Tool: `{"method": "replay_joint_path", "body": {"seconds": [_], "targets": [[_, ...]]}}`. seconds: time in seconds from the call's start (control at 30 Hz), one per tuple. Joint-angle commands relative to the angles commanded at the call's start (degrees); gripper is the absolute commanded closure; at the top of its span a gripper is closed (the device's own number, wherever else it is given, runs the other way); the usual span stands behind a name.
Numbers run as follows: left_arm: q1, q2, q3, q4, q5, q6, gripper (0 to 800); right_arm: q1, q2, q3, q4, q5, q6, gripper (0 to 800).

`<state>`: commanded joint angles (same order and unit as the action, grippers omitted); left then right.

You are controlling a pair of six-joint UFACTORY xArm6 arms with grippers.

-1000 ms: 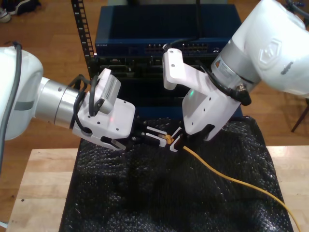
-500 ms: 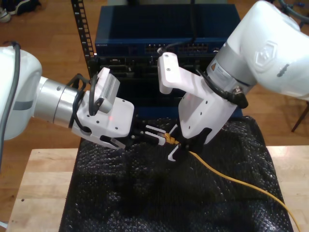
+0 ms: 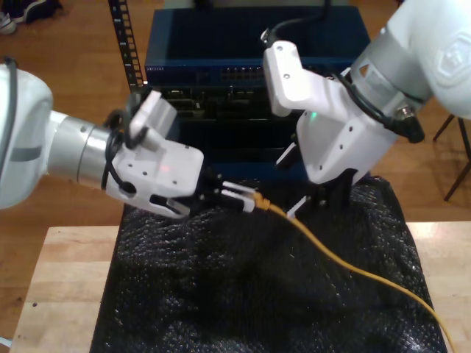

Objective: Grab the cable and plug it in

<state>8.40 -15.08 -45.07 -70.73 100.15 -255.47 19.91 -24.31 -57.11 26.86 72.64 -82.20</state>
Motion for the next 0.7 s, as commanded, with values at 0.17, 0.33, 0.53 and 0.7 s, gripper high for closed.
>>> {"method": "replay_joint_path", "body": {"seconds": [0.17,0.33,0.53,0.7], "targets": [[1.3,0.4,0.2,-0.9,2.8,-3.4,797,-0.1,-4.6,2.1,-0.1,-0.4,-1.6,36],[3.3,3.0,0.3,-1.1,6.7,-7.0,797,-0.1,-8.5,2.5,0.0,-0.4,-5.0,36],[4.0,4.6,0.4,-1.2,7.7,-8.5,797,0.1,-12.9,4.2,0.4,-1.5,-7.4,32],[4.0,5.2,0.4,-3.4,8.9,-9.7,798,0.5,-15.9,6.7,1.2,-4.5,-9.1,32]]}}
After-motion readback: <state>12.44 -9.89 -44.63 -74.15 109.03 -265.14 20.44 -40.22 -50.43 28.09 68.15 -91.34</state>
